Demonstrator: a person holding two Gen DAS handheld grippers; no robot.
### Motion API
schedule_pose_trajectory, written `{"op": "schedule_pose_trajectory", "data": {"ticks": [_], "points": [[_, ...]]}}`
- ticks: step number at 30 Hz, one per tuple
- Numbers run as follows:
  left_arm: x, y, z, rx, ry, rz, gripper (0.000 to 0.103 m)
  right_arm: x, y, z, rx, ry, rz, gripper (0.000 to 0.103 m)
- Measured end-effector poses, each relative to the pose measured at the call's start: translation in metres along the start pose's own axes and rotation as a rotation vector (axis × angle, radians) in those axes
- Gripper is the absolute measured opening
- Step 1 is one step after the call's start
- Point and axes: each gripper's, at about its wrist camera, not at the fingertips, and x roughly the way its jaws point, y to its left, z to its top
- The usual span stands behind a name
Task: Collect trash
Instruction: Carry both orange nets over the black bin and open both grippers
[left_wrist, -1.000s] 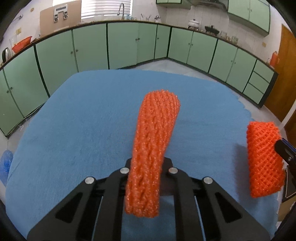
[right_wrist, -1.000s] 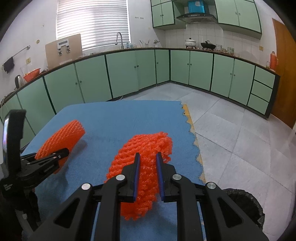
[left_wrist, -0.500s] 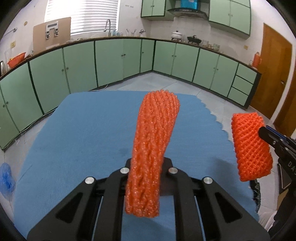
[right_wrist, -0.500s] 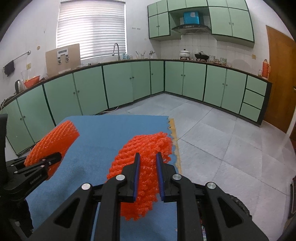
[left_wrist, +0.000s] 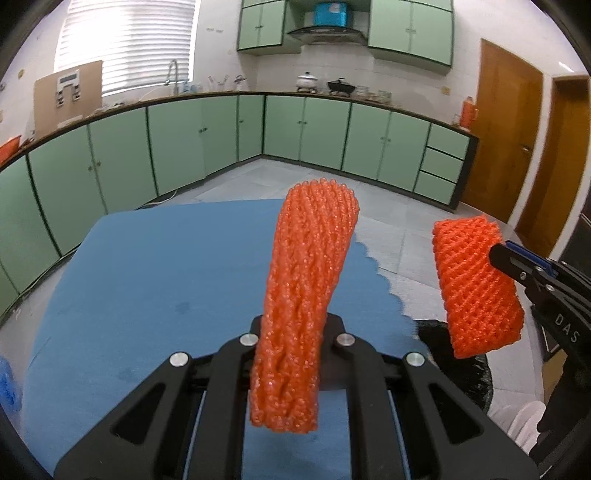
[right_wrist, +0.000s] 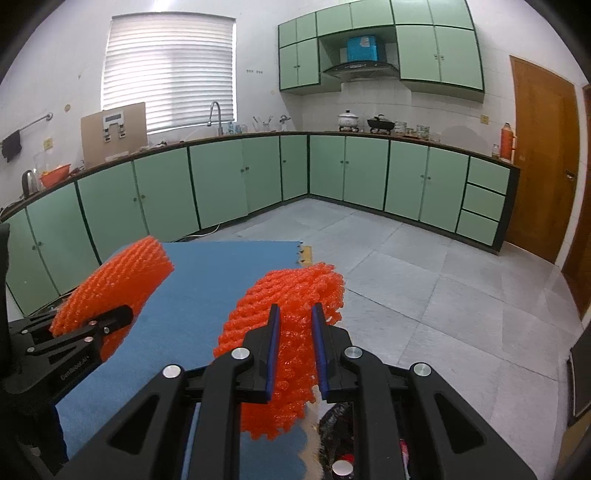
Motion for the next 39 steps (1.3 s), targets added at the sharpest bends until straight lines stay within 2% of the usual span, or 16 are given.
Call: {"op": "schedule_pose_trajectory", "data": {"ticks": [15, 28, 33, 39], "points": [[0.0, -0.086, -0.013, 0.107, -0.01, -0.15, 0.009, -0.041, -0.064, -0.016, 0.063, -0.005, -0.144, 0.017], [0.023, -0.17, -0.031, 0.201, 0.013, -0.301, 0.009, -0.06, -0.134, -0.043, 0.127, 0.031, -0.292, 0.017], [0.047, -0.198, -0.041, 0.24, 0.058, -0.334, 0.009, -0.059, -0.159, -0.061, 0.161, 0.063, -0.329, 0.017], [0.084, -0.225, -0.062, 0.273, 0.151, -0.355, 0.009, -0.047, -0.182, -0.083, 0.188, 0.114, -0.35, 0.017]]}}
